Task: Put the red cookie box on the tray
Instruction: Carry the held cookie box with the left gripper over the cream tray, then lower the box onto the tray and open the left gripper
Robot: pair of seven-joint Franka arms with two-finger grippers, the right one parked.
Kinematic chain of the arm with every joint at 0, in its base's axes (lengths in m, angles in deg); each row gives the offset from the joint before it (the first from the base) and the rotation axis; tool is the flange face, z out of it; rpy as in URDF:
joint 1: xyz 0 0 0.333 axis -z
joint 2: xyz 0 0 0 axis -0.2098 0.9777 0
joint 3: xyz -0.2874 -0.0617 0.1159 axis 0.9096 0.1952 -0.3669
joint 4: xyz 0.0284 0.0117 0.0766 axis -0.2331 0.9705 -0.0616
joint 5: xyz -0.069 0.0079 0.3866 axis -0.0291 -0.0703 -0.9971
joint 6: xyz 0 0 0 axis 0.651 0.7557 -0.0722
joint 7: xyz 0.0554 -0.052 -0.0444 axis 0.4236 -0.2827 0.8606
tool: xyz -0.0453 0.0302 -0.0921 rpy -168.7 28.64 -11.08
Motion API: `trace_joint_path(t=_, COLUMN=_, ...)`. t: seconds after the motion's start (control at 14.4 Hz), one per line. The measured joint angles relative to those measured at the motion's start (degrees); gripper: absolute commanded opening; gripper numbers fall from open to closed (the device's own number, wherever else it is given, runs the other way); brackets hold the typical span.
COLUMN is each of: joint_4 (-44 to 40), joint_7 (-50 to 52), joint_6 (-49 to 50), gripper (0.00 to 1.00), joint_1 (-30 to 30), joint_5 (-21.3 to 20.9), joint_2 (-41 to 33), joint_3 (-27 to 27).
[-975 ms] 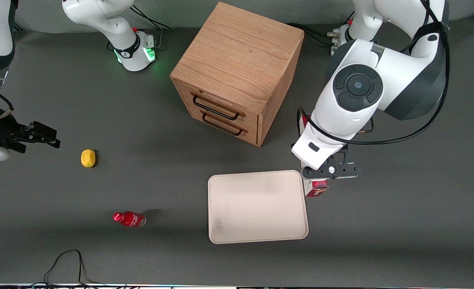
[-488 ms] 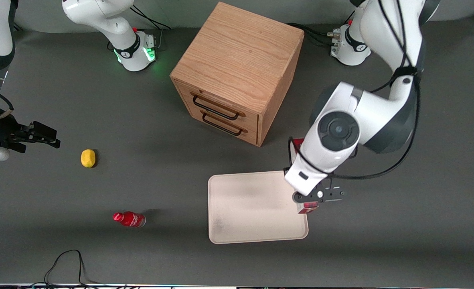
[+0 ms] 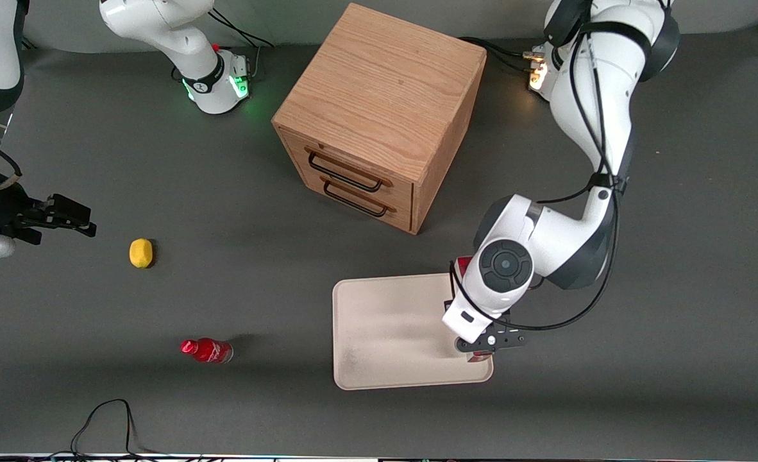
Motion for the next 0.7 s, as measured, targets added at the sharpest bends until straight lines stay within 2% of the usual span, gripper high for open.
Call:
trace_joint_path(t=0.42, joint_4=1.46, joint_7=0.03, joint_6=-7.34, gripper=0.00, joint_1=-0.39, joint_5=-0.48, joint_2=4.39, joint_3=-0.05)
trace_joint_path(t=0.49, joint_4=1.46, joint_7=0.03, joint_6=-7.39, gripper=0.56, joint_1=-0.39, joint_5=-0.52, joint_2=4.48, joint_3=-0.05)
trace_joint_path(t=0.56, joint_4=1.43, joint_7=0.03, joint_6=-7.39, gripper=1.00, joint_1=-0.40, joint_5=-0.60, joint_2=4.47, joint_3=-0.05)
trace_joint_path(t=0.7, joint_4=1.40, joint_7=0.03, joint_6=-7.39, gripper=1.00, joint_1=-0.46, joint_5=-1.74, joint_2=4.47, joint_3=-0.06)
